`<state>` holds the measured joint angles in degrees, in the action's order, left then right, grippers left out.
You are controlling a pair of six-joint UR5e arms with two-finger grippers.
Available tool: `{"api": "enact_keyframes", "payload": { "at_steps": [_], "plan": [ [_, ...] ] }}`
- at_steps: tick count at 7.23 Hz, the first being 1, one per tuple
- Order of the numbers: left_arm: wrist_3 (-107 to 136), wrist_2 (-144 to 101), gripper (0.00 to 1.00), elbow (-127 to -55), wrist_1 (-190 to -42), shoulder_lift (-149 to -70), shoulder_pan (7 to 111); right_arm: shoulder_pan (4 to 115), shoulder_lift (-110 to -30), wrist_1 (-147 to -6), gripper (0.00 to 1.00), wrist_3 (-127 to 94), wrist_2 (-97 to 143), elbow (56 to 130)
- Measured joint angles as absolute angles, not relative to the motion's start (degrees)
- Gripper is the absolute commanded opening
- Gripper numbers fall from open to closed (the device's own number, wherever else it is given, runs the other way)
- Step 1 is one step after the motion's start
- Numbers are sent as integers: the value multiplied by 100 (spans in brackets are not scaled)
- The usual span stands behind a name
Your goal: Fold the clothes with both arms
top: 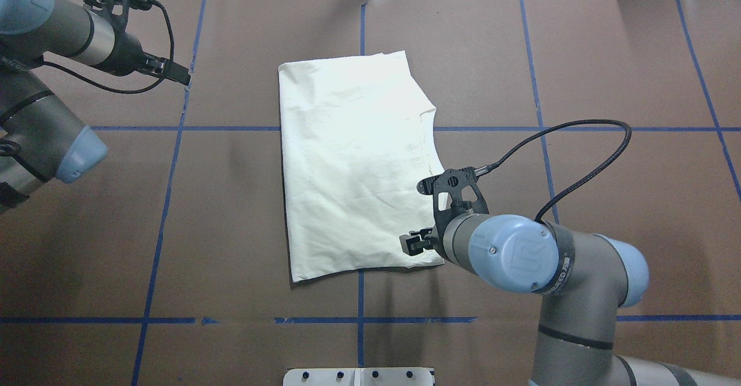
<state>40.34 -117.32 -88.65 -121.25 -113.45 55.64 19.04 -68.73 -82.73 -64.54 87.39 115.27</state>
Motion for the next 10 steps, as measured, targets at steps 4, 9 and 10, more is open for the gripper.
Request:
{"api": "enact_keyframes", "payload": {
  "at_steps": [4, 9, 10],
  "plan": [
    [6354, -11603, 89, -10490, -12125, -10726, 4714, 2521, -6918, -7393, 100, -8392, 9098, 11556],
    [10196, -9445, 61, -11150, -12174, -10613, 2317, 2613, -7147, -6460, 100, -9436, 9087, 11541],
    [10486, -9180, 61, -11124, -12176, -10613, 2019, 2616, -7157, -6436, 100, -9452, 9077, 11540]
  ]
}}
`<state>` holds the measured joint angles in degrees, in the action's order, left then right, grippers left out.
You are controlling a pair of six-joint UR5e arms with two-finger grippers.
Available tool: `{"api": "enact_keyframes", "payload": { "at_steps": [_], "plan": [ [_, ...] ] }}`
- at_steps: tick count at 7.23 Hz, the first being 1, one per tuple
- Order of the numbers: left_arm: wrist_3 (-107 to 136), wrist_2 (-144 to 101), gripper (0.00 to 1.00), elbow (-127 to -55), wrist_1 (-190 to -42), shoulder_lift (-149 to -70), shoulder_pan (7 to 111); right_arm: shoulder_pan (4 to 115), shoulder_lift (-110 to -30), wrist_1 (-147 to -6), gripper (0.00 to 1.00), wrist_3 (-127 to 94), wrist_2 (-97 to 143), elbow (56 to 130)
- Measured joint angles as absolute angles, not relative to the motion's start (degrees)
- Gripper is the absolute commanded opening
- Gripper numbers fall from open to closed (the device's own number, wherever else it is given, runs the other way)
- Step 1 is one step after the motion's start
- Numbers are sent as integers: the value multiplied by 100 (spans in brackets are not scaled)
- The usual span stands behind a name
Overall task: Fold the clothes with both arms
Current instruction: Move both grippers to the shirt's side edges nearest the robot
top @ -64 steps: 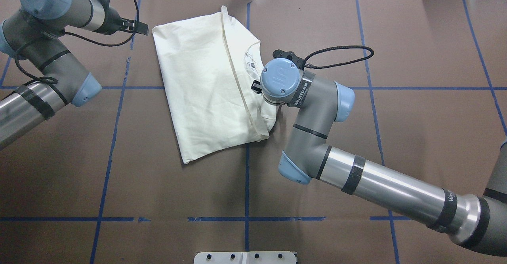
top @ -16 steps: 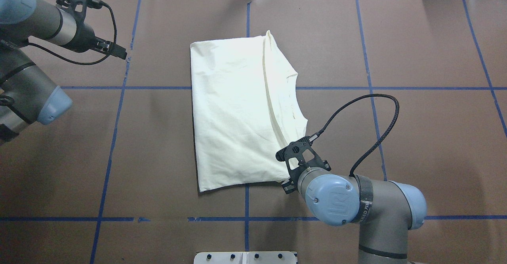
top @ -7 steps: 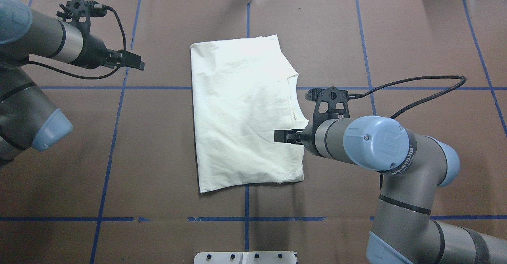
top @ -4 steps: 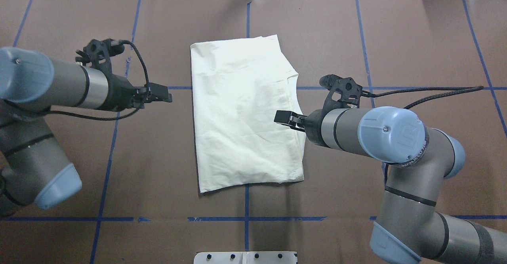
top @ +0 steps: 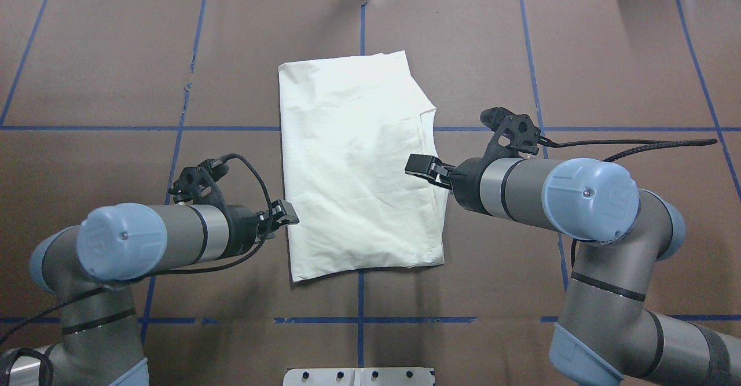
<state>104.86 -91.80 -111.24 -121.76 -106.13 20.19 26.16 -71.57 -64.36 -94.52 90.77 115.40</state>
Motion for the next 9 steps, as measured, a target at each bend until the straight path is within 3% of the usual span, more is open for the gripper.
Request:
{"api": "enact_keyframes", "payload": {
  "at_steps": [6, 9],
  "plan": [
    [10730, -8959, 61, -10675, -12155, -10690, 1413, 2619, -7185, -6425, 100, -9474, 9028, 11523],
    [10731, -8905, 55, -10642, -12153, -10713, 1376, 2617, -7189, -6425, 100, -9482, 9021, 11522]
  ]
}}
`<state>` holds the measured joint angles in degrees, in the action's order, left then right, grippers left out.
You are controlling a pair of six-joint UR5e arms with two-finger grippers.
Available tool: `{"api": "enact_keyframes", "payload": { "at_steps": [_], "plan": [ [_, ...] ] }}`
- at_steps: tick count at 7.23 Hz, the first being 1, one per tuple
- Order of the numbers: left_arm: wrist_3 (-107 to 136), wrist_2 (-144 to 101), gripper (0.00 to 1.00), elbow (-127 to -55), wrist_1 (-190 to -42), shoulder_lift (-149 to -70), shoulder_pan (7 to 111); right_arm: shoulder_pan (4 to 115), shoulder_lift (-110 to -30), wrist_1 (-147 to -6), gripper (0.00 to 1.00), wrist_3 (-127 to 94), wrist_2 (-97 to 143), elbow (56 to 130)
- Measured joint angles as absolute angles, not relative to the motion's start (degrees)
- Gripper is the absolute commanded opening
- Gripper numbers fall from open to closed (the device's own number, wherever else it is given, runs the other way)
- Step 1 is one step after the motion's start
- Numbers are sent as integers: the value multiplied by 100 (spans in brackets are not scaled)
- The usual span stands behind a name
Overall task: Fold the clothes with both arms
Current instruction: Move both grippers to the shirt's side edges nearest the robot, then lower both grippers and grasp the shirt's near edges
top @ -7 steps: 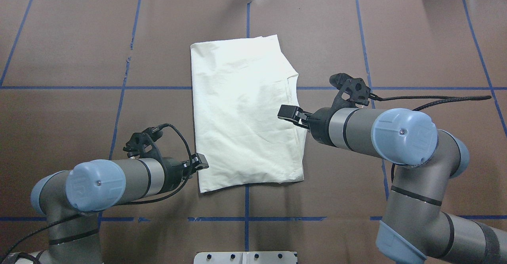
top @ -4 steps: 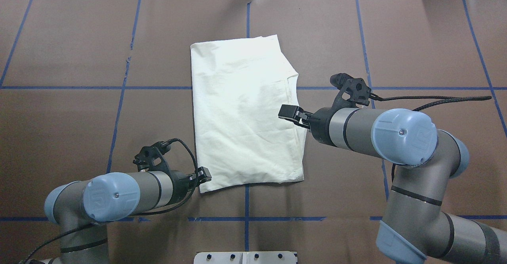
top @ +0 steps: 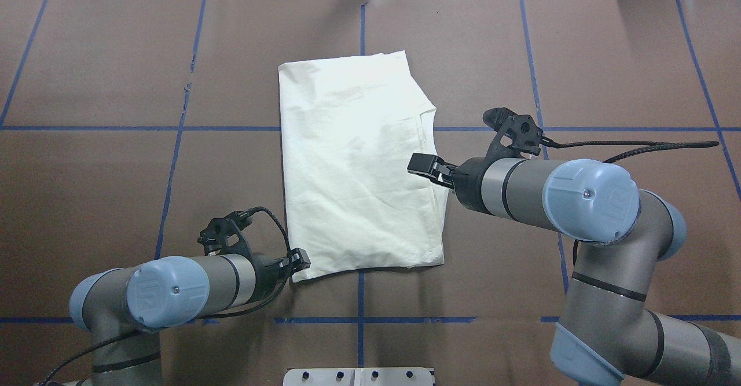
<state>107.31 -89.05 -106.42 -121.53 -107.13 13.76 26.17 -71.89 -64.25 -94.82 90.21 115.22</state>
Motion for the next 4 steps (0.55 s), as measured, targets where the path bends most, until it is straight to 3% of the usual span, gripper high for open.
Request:
{"api": "enact_keyframes", "payload": {
  "at_steps": [3, 4],
  "plan": [
    [10731, -8748, 55, -10385, -12165, -10915, 1372, 2619, -7189, -6423, 100, -9483, 9018, 11523],
    [10727, -8743, 42, -10353, -12170, -10931, 1371, 2619, -7189, -6421, 100, -9483, 9018, 11523]
  ]
}}
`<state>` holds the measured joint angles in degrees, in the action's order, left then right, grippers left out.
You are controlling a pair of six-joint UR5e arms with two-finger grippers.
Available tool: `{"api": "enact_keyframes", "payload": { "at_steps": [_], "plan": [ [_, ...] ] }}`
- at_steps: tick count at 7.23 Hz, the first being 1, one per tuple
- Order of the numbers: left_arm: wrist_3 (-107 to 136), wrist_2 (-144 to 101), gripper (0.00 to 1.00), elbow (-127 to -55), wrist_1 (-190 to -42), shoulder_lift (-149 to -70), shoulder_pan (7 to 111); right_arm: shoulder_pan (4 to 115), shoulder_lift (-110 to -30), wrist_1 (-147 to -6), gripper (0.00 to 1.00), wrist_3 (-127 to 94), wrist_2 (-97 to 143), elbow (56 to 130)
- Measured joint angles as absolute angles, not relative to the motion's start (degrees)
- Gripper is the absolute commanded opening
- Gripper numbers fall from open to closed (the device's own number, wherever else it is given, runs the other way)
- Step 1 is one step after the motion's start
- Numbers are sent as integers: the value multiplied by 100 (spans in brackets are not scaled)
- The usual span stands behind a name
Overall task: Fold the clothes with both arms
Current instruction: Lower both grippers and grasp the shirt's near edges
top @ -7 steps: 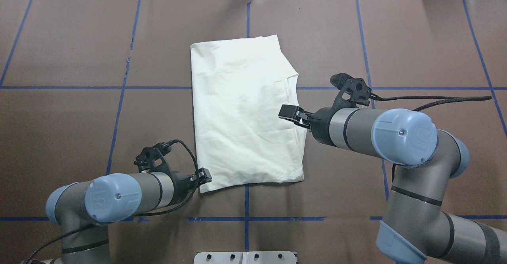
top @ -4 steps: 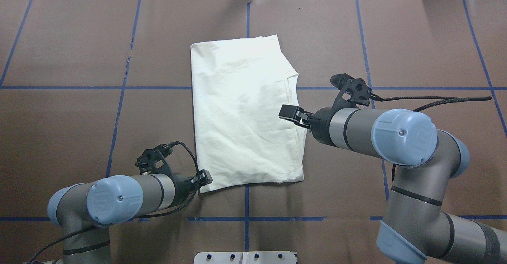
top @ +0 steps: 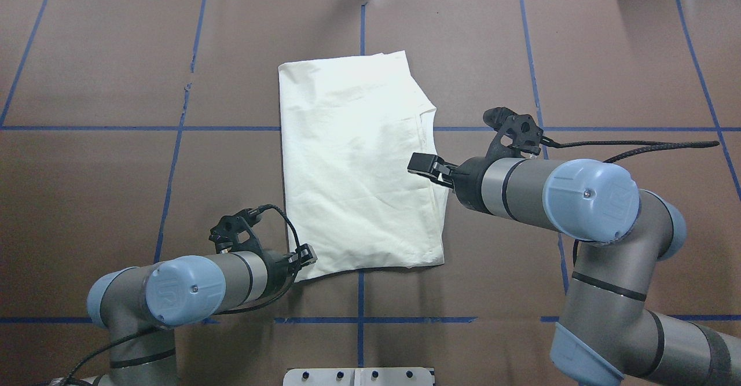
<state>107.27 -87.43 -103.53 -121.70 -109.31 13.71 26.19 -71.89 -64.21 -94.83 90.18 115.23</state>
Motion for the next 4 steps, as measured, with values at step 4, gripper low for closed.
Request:
{"api": "enact_keyframes", "payload": {
  "at_steps": [4],
  "plan": [
    [10665, -8754, 0, -10409, -12173, -10910, 1379, 2607, -7199, -6425, 95, -9488, 9007, 11470]
  ]
}}
